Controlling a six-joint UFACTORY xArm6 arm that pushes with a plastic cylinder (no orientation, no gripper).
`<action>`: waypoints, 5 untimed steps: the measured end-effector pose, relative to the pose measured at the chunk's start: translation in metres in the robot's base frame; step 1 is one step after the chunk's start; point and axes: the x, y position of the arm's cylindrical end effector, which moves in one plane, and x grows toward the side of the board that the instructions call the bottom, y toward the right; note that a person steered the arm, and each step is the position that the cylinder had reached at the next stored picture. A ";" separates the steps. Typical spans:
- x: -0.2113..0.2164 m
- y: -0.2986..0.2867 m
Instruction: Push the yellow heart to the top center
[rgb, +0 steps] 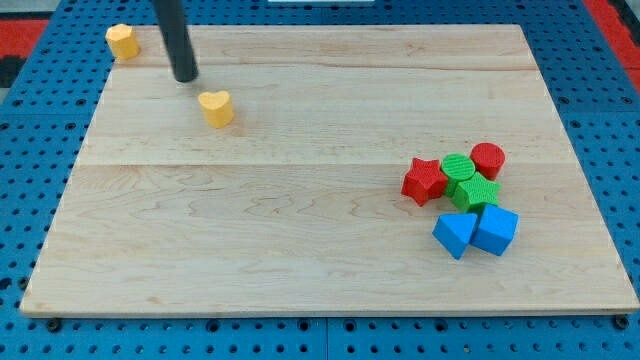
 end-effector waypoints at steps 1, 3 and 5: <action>0.025 -0.031; 0.103 0.012; 0.063 0.077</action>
